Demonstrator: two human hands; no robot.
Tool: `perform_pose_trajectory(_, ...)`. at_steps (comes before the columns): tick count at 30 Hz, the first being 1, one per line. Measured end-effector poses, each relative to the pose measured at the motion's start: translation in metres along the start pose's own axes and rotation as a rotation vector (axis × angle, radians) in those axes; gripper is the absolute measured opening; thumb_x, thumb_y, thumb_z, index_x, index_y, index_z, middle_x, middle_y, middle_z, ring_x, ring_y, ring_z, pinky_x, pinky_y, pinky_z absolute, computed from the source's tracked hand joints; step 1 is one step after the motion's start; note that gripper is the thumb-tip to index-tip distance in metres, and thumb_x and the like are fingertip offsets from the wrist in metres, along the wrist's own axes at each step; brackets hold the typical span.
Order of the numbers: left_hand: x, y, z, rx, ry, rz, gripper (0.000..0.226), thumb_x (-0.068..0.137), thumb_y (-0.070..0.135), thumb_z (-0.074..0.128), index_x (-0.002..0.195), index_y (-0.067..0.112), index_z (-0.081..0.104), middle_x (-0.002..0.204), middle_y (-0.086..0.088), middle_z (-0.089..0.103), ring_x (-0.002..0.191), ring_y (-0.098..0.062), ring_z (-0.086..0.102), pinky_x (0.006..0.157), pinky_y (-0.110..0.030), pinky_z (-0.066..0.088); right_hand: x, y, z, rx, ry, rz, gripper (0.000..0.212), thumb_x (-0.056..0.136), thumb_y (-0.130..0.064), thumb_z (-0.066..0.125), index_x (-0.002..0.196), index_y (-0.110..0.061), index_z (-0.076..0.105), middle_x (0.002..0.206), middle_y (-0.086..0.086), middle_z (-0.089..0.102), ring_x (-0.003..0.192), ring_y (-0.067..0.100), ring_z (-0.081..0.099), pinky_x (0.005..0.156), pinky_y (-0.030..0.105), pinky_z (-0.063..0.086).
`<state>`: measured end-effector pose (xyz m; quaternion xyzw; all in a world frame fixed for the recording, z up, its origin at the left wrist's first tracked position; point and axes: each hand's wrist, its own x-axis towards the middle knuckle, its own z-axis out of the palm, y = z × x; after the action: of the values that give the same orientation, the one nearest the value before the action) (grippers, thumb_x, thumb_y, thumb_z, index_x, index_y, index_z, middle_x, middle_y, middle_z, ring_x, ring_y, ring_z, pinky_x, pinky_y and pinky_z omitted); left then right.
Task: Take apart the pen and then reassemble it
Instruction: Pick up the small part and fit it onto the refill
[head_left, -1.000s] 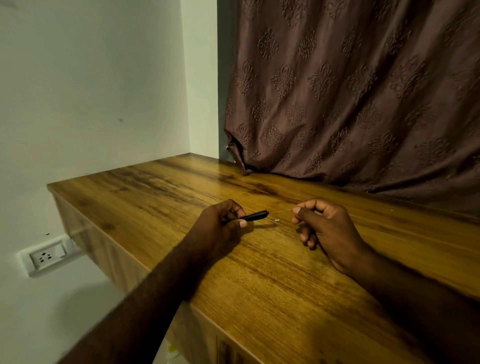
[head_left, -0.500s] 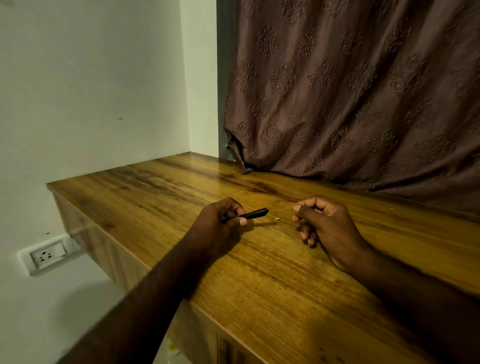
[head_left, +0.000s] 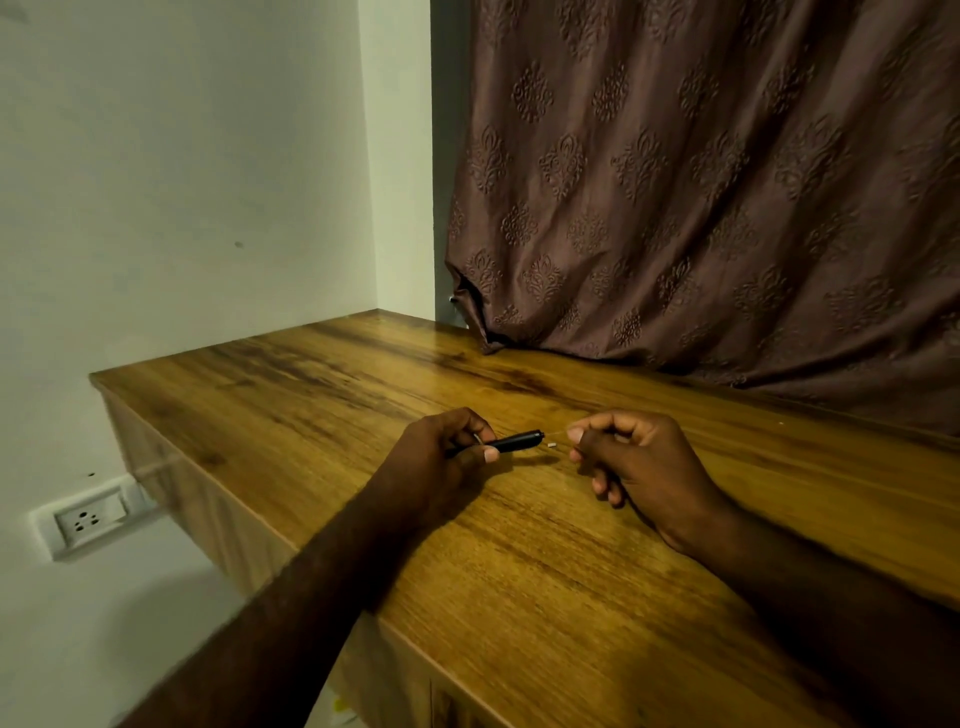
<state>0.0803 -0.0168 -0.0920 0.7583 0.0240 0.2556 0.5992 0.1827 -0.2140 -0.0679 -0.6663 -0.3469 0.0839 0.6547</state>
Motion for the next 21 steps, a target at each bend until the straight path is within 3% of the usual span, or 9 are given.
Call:
perform_pose_trajectory(9,-0.004,0.004,0.004,0.246,-0.010,0.075,0.009,0.084,0.027,0.060,0.084,0.021,0.067,0.061,0.002,0.060,0.051,-0.012,0.051,0.051,-0.031,0.041,0.003,0.005,0.007,-0.097,-0.052,-0.006,0.013,0.092,-0.014,0.059,0.095,-0.017,0.072,0.079,0.009,0.073,0.043,0.015,0.050,0.037,0.020,0.036)
perform_pose_trajectory(15,-0.003,0.004,0.007,0.173,-0.016,0.008,0.010,0.083,0.027,0.059,0.085,0.020,0.067,0.058,0.005,0.057,0.051,-0.015,0.049,0.053,-0.031,0.039,0.001,0.005,0.011,-0.199,-0.082,-0.047,0.026,0.096,-0.014,0.053,0.118,-0.016,0.065,0.082,0.005,0.074,0.042,0.009,0.051,0.040,0.016,0.039)
perform_pose_trajectory(19,-0.004,0.006,0.005,0.062,-0.038,-0.092,0.008,0.086,0.019,0.063,0.091,0.014,0.065,0.067,-0.008,0.058,0.046,-0.017,0.050,0.050,-0.027,0.038,-0.002,0.003,0.012,-0.305,-0.141,-0.082,0.040,0.097,-0.014,0.050,0.136,-0.022,0.050,0.087,-0.001,0.073,0.050,0.000,0.055,0.056,0.022,0.047)
perform_pose_trajectory(21,-0.005,0.008,0.005,0.055,-0.019,-0.117,0.007,0.089,0.012,0.059,0.091,0.014,0.065,0.072,-0.013,0.060,0.050,-0.019,0.054,0.050,-0.028,0.041,-0.003,0.003,0.012,-0.407,-0.199,-0.106,0.049,0.096,-0.017,0.050,0.142,-0.028,0.040,0.090,-0.008,0.073,0.065,-0.005,0.061,0.070,0.024,0.049)
